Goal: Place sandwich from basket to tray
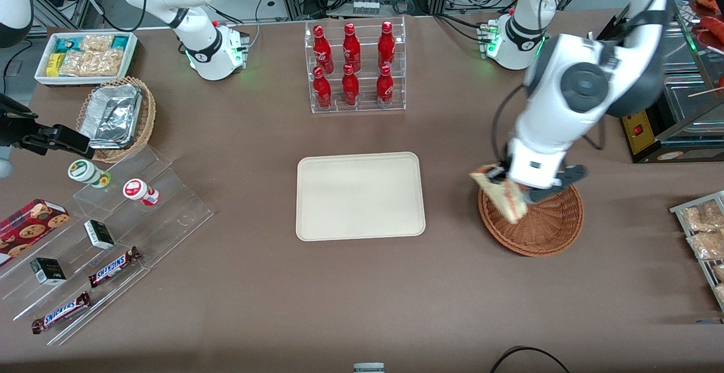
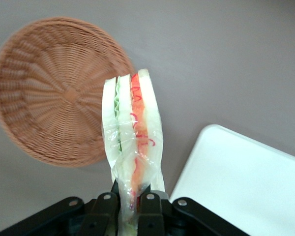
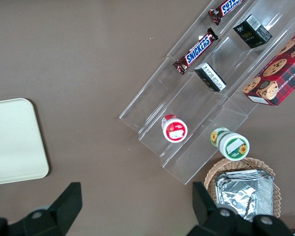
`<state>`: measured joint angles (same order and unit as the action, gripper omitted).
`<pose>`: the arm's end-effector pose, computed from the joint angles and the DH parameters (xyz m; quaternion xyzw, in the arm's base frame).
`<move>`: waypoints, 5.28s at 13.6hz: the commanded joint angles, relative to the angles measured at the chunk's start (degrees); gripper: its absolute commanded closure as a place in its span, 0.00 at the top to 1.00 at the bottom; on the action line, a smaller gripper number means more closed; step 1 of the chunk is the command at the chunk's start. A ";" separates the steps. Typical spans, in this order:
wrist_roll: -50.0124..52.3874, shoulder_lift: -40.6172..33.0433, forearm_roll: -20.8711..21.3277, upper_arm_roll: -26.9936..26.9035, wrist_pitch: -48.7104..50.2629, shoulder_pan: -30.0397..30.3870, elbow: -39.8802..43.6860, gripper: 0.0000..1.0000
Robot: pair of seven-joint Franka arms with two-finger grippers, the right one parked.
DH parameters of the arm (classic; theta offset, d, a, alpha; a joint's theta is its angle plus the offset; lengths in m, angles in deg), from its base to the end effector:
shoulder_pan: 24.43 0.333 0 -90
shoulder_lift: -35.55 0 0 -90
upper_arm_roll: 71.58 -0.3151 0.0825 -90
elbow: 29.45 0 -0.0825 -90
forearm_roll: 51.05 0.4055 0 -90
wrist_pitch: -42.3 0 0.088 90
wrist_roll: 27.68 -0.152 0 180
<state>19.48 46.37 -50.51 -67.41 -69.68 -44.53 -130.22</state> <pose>0.5815 -0.2591 0.4034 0.9803 0.1974 0.0015 0.0041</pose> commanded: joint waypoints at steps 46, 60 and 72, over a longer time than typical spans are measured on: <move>0.66 15.48 4.91 -2.50 -7.40 -15.88 14.99 1.00; -32.19 -10.11 0.52 -2.50 12.92 8.83 3.03 1.00; -45.39 -14.16 -0.27 -2.76 17.41 19.91 3.56 1.00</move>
<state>-23.66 33.22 -50.00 -70.62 -53.00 -26.12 -125.98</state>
